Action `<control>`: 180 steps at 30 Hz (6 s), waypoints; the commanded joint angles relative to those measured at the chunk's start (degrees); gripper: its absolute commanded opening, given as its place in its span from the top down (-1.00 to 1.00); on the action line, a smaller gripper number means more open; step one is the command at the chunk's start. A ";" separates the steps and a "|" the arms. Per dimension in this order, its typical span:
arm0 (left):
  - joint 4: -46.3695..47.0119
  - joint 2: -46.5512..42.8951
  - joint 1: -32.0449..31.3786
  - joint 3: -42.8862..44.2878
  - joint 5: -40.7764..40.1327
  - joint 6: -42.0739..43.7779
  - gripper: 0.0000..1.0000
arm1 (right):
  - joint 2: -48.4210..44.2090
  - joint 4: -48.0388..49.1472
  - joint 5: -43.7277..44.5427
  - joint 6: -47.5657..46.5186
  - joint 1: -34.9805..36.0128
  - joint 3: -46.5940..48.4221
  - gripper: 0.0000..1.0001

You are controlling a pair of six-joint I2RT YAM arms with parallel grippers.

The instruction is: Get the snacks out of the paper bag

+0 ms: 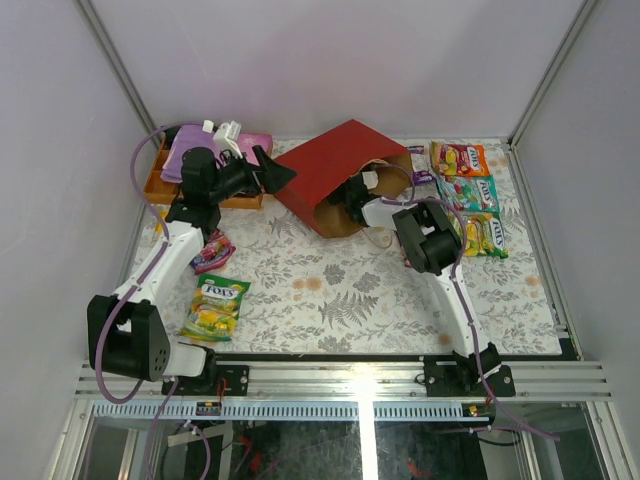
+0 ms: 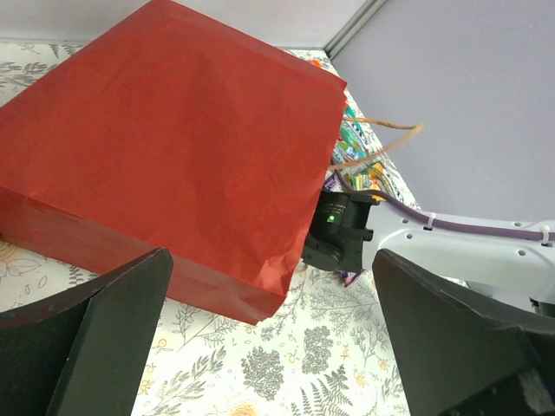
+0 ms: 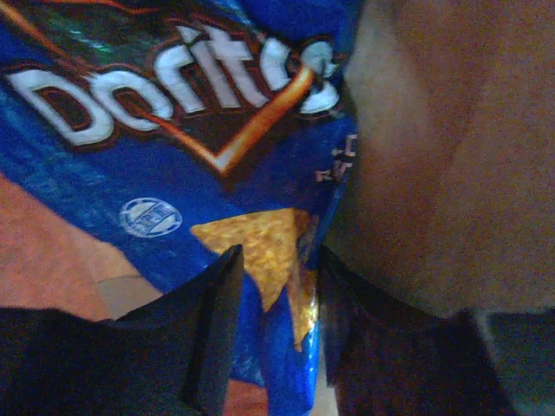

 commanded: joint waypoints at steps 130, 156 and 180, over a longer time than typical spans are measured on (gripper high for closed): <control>-22.66 -1.19 2.07 8.93 -23.13 0.18 -1.00 | -49.75 -10.47 -27.77 -49.18 21.75 -41.20 -0.22; -22.99 -0.19 2.16 9.34 -22.13 1.19 -1.00 | -47.21 -23.22 -35.59 -71.94 25.62 -37.65 -0.78; -22.51 -1.26 2.12 8.14 -22.98 1.63 -1.00 | -64.50 -20.01 6.42 -63.21 25.85 -45.48 1.00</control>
